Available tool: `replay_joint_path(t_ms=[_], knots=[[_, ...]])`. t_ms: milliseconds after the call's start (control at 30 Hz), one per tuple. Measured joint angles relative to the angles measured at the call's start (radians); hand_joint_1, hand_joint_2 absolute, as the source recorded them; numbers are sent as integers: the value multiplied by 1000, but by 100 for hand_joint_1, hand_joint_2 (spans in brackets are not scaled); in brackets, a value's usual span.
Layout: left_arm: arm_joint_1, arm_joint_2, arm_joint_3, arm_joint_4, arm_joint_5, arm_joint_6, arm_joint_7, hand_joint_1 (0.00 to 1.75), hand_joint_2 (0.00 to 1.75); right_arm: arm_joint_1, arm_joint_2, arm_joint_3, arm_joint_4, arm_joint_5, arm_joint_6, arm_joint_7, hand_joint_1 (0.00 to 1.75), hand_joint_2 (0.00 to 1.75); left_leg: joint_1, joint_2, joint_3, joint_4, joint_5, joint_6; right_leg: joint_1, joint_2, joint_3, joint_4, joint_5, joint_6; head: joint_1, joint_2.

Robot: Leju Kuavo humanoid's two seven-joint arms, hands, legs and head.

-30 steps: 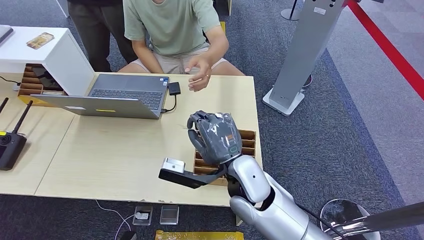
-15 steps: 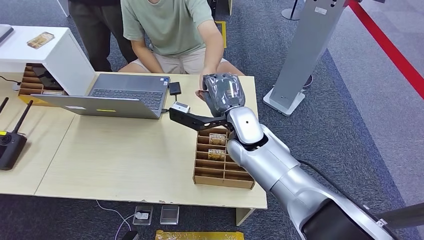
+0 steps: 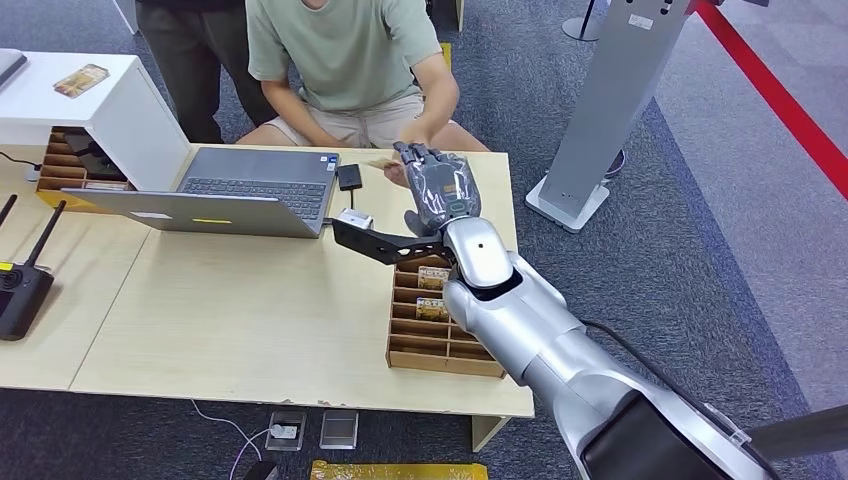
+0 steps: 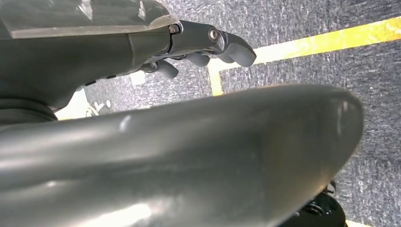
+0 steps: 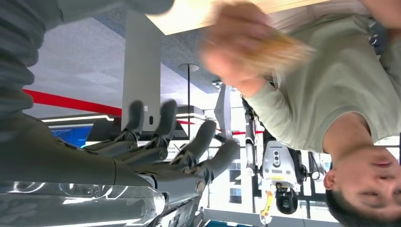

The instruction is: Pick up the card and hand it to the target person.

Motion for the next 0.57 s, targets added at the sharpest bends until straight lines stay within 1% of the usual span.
replay_joint_path(t_ms=[167,267,333,400,533,567], knots=[[0,0,0,0,12,5,8,0,0,-10,-2,-1,4,-32,-42,-11,0,175,0,0,0,0,0,0,0,0,0,0,0,0,0,0],[1,0,0,0,27,9,19,0,0,-5,-23,-5,-46,-61,-61,-2,0,175,0,0,0,0,0,0,0,0,0,0,0,0,0,0],[1,0,0,0,37,9,25,0,0,10,-50,-16,-109,-86,-69,12,0,175,0,0,0,0,0,0,0,0,0,0,0,0,0,0],[1,1,0,0,44,8,27,0,0,46,-86,-35,-193,-116,-67,25,0,175,0,0,1,1,0,0,0,0,0,0,0,0,0,0],[5,3,0,0,52,8,17,0,0,178,-180,-83,-425,-190,-46,20,0,175,0,0,1,1,0,0,0,0,0,-1,0,0,1,0],[6,3,0,0,53,8,15,0,0,197,-191,-90,-454,-200,-44,16,0,175,0,0,1,1,0,0,0,0,0,-1,0,0,1,0]])
